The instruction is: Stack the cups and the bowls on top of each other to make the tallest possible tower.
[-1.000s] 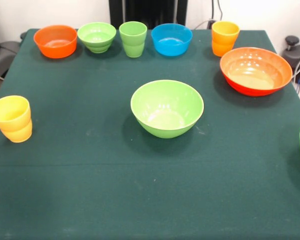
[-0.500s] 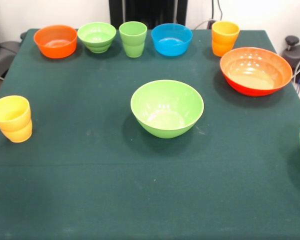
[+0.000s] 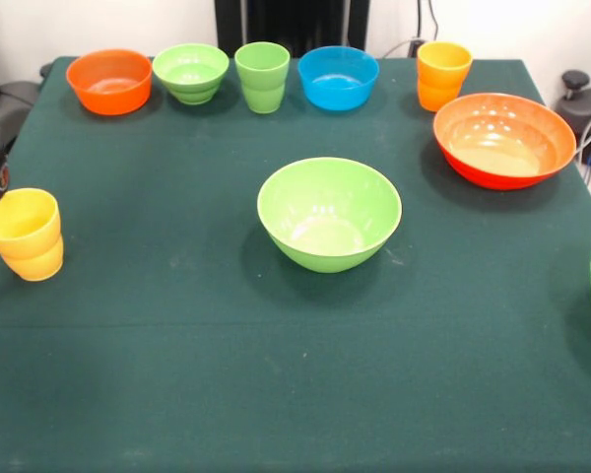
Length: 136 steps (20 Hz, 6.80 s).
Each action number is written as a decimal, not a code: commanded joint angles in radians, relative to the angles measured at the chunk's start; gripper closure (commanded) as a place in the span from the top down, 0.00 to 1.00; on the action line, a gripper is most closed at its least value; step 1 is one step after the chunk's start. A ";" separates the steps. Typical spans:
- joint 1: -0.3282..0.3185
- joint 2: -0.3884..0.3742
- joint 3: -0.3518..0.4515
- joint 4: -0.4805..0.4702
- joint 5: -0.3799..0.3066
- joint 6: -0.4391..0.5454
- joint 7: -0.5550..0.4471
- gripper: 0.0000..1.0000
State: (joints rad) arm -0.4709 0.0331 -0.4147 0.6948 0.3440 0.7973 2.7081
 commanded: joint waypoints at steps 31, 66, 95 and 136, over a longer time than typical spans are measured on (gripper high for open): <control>0.098 -0.021 0.115 0.108 0.061 -0.004 0.149 1.00; 0.132 -0.322 0.064 0.403 0.098 0.042 0.005 1.00; 0.109 -0.266 0.154 0.460 -0.002 -0.109 -0.076 1.00; 0.097 -0.181 0.189 0.364 -0.028 -0.091 -0.036 1.00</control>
State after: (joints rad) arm -0.3960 -0.2074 -0.3472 1.0648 0.3748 0.6773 2.7245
